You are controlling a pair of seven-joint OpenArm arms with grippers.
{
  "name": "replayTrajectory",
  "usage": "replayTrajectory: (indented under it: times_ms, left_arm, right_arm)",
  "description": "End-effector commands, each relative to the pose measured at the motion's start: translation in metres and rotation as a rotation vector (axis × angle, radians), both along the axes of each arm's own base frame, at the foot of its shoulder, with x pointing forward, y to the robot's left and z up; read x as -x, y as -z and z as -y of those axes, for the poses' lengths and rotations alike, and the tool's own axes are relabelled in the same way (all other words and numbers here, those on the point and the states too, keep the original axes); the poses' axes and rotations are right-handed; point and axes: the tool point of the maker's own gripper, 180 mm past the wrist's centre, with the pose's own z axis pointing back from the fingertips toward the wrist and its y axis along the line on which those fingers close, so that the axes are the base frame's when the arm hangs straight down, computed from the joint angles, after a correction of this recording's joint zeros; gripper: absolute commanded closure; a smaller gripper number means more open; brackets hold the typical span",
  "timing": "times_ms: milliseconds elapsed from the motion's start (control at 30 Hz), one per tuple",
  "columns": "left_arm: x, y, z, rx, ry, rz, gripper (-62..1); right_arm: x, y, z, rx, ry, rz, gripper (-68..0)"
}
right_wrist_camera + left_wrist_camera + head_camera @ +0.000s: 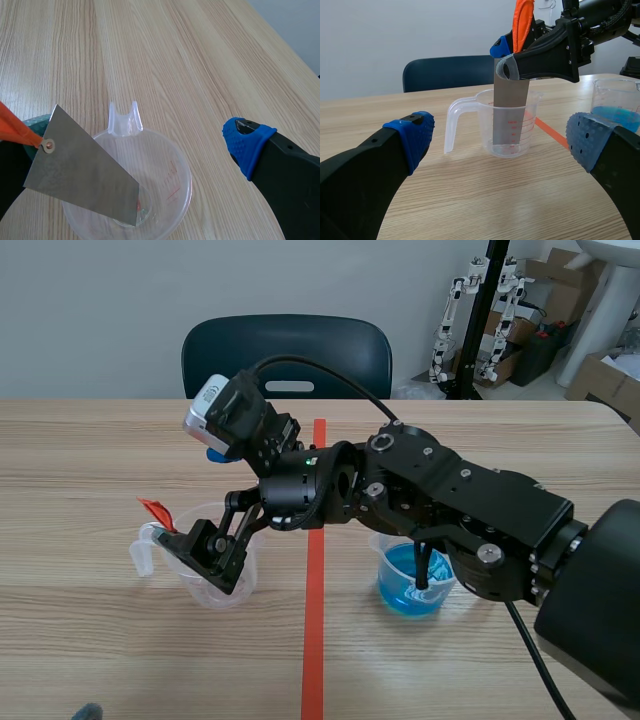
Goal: Do the redox reaction experiment. put the plate into the left beaker
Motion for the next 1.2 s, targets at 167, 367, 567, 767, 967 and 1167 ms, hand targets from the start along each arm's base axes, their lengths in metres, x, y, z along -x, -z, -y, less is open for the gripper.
replayTrajectory:
  times_ms: [167, 367, 567, 767, 967, 1167]
  left_arm:
    - [0.0034, -0.0035, -0.0009, 0.003, 0.004, 0.013, -55.5]
    - [0.0034, -0.0035, -0.0009, 0.003, 0.004, 0.013, -55.5]
    - [0.0034, -0.0035, -0.0009, 0.003, 0.004, 0.013, -55.5]
    - [0.0034, -0.0035, -0.0009, 0.003, 0.004, 0.013, -55.5]
    - [0.0033, -0.0034, -0.0009, 0.002, 0.004, 0.012, -55.5]
    - [0.0033, -0.0034, -0.0009, 0.002, 0.004, 0.012, -55.5]
  right_arm:
    - [-0.0041, -0.0168, -0.0062, -0.041, -0.011, 0.027, -67.9]
    - [-0.0042, -0.0166, -0.0061, -0.04, -0.011, 0.027, -67.9]
    - [-0.0044, -0.0167, -0.0061, -0.04, -0.011, 0.027, -67.9]
    - [-0.0055, -0.018, -0.0061, -0.04, -0.011, 0.031, -67.9]
    - [-0.0076, -0.0196, -0.0059, -0.037, -0.01, 0.038, -67.9]
    - [-0.0126, -0.0255, -0.0059, -0.037, -0.011, 0.056, -67.9]
